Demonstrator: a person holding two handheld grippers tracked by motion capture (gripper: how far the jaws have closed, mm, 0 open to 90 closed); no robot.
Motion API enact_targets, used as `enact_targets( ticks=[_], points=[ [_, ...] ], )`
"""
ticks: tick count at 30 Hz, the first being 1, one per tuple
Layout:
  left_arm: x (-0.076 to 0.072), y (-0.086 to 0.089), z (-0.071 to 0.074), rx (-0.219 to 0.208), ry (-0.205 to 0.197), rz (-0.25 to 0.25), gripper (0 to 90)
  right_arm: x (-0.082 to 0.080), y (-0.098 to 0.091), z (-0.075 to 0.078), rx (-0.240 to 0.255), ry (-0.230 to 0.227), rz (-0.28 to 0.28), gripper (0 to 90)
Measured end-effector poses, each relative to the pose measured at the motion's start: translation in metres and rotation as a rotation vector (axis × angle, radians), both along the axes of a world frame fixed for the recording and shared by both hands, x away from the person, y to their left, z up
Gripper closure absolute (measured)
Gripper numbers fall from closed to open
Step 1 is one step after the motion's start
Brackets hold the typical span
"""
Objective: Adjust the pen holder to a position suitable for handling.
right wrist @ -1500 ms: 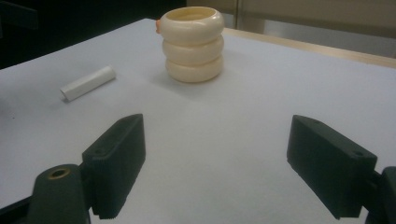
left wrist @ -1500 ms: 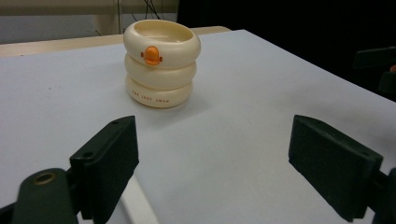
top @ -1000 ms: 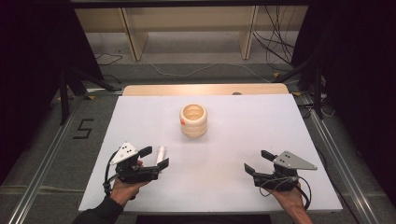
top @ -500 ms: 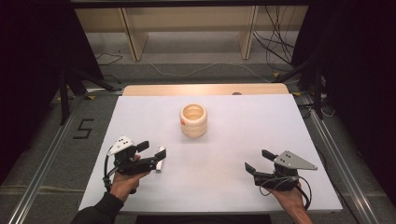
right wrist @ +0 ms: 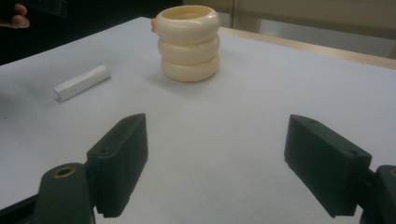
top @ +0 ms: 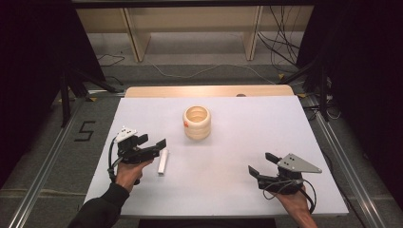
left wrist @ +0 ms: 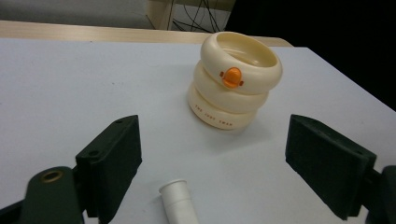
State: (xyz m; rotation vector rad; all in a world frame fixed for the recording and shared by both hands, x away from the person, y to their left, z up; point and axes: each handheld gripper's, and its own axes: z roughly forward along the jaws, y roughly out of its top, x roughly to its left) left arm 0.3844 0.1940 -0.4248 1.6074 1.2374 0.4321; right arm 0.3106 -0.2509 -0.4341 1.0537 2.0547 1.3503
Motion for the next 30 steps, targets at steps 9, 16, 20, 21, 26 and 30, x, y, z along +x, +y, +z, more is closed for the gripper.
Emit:
enact_targets(
  ticks=[9,16,20,21,26,30],
  points=[
    [0.031,-0.003,-0.010,0.053,0.044,0.048,24.6,0.001,0.000,-0.001,-0.004,0.004,0.000,22.8],
    [0.051,-0.008,-0.014,0.084,0.073,0.063,34.7,0.002,0.000,-0.001,-0.003,0.005,0.001,23.3],
    [0.063,-0.010,-0.017,0.084,0.084,0.064,47.7,0.001,0.001,-0.001,-0.004,0.003,0.003,23.6],
    [0.065,-0.011,-0.018,0.084,0.087,0.062,51.5,0.002,0.001,-0.002,-0.003,0.003,0.003,23.7],
    [0.079,-0.018,-0.024,0.094,0.103,0.058,67.4,0.002,0.001,-0.002,-0.001,0.003,0.005,24.0],
    [0.089,-0.023,-0.028,0.091,0.119,0.055,81.4,0.002,0.000,-0.002,0.000,0.004,0.004,24.3]
  ],
)
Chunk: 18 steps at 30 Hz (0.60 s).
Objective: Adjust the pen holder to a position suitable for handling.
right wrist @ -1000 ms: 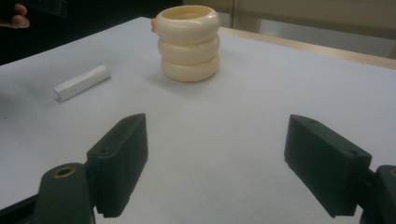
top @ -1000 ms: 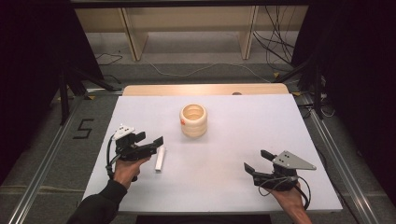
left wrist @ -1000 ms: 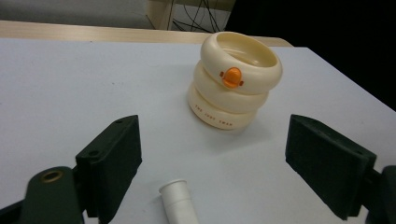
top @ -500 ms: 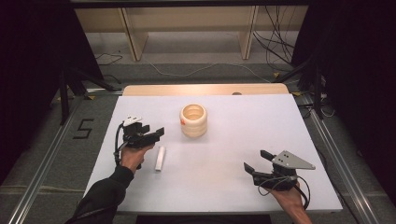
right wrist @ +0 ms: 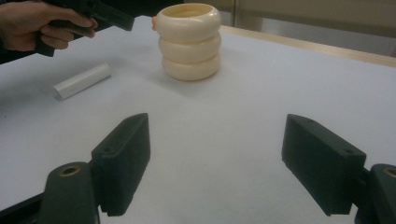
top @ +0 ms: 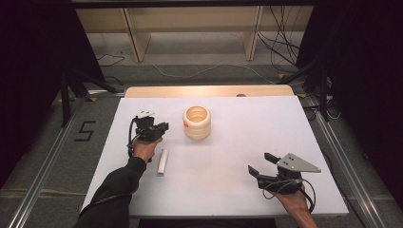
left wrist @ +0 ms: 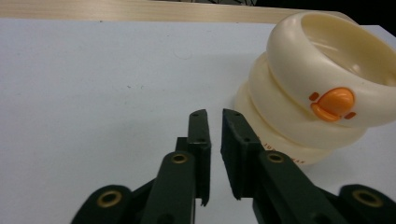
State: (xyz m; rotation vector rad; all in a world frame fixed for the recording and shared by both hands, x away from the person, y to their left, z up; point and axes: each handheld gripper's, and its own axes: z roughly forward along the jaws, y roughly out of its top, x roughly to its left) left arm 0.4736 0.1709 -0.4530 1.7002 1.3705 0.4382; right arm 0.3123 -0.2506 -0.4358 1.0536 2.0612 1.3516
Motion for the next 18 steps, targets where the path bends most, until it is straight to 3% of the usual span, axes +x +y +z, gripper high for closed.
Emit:
enact_targets(
  ticks=[4,18],
  points=[
    [0.009,-0.005,-0.002,0.006,0.012,-0.008,88.6,0.000,0.000,0.000,0.002,0.000,0.000,24.5],
    [0.031,-0.029,-0.009,0.036,0.067,-0.015,89.0,0.000,0.000,0.000,0.002,-0.003,0.005,24.9]
  ],
)
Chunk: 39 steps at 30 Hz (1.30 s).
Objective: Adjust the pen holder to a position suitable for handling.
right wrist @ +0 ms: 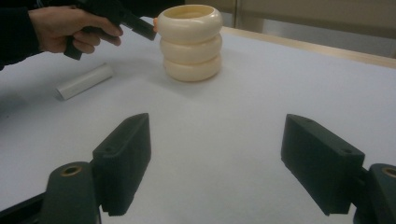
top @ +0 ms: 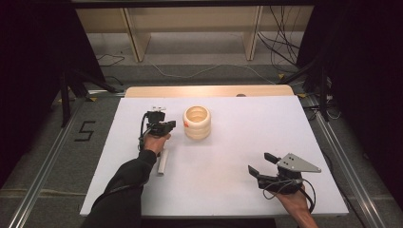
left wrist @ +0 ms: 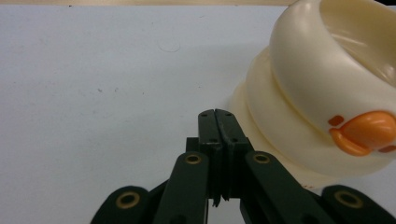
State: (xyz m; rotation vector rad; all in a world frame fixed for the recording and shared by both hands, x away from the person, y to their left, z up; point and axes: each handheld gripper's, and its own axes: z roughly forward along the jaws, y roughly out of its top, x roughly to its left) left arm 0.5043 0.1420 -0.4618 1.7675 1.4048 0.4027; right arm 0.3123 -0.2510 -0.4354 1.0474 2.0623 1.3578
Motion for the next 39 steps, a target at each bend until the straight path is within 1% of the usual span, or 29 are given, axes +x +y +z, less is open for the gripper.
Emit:
enact_targets(
  ticks=[4,7,11,14,18,19,20,23,27,32,34,36,39],
  points=[
    [0.004,-0.005,-0.001,0.004,0.010,-0.004,89.0,0.000,-0.001,0.000,0.004,0.001,0.002,24.9],
    [0.008,-0.009,-0.003,0.013,0.028,-0.004,89.0,0.000,-0.001,0.001,0.008,-0.003,0.003,25.0],
    [0.013,-0.012,-0.005,0.007,0.037,0.001,89.0,0.000,-0.001,0.000,0.010,0.000,0.003,25.1],
    [0.015,-0.015,-0.004,0.011,0.042,-0.001,89.0,0.000,-0.001,0.001,0.008,-0.002,0.004,25.2],
    [0.017,-0.021,-0.004,0.007,0.056,-0.013,89.0,0.000,-0.001,0.001,0.009,-0.002,0.004,25.3],
    [0.017,-0.022,-0.004,0.007,0.057,-0.020,89.1,0.000,-0.001,0.001,0.009,-0.003,0.004,25.2],
    [0.017,-0.025,-0.004,0.003,0.054,-0.012,89.0,0.000,-0.001,0.001,0.008,-0.003,0.004,25.3],
    [0.018,-0.028,-0.004,0.007,0.060,-0.022,89.0,0.000,-0.001,0.001,0.006,-0.001,0.005,25.4],
    [0.018,-0.036,-0.004,0.017,0.057,-0.036,89.1,0.000,-0.001,0.001,0.007,-0.001,0.006,25.4],
    [0.017,-0.046,-0.003,0.014,0.060,-0.050,89.0,0.000,-0.001,0.001,0.006,0.000,0.004,25.4],
    [0.017,-0.051,-0.002,0.005,0.058,-0.055,89.0,0.000,-0.001,0.001,0.006,0.001,0.005,25.4],
    [0.016,-0.055,-0.002,0.010,0.060,-0.065,89.0,0.000,-0.001,0.001,0.003,0.000,0.007,25.4],
    [0.016,-0.059,-0.002,0.008,0.060,-0.067,89.0,0.000,-0.001,0.001,0.005,0.000,0.005,25.4]
  ],
)
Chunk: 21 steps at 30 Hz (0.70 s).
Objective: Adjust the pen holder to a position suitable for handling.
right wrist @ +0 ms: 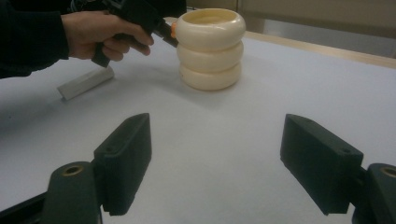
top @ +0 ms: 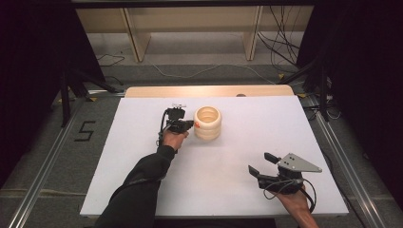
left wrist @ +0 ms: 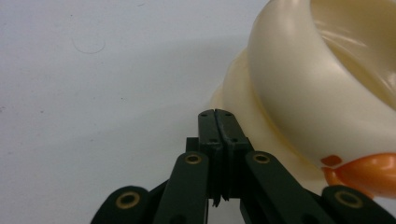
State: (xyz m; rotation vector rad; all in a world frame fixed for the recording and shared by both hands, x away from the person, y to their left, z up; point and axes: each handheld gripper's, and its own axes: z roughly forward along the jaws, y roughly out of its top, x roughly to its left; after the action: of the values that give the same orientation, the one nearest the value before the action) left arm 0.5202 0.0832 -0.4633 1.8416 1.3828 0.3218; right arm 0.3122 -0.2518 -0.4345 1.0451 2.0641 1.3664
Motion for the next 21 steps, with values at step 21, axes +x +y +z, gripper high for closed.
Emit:
enact_targets(
  ticks=[21],
  points=[
    [-0.001,0.020,0.009,-0.011,0.012,0.024,73.1,0.001,0.000,0.000,0.000,0.003,0.000,25.4]
  ],
)
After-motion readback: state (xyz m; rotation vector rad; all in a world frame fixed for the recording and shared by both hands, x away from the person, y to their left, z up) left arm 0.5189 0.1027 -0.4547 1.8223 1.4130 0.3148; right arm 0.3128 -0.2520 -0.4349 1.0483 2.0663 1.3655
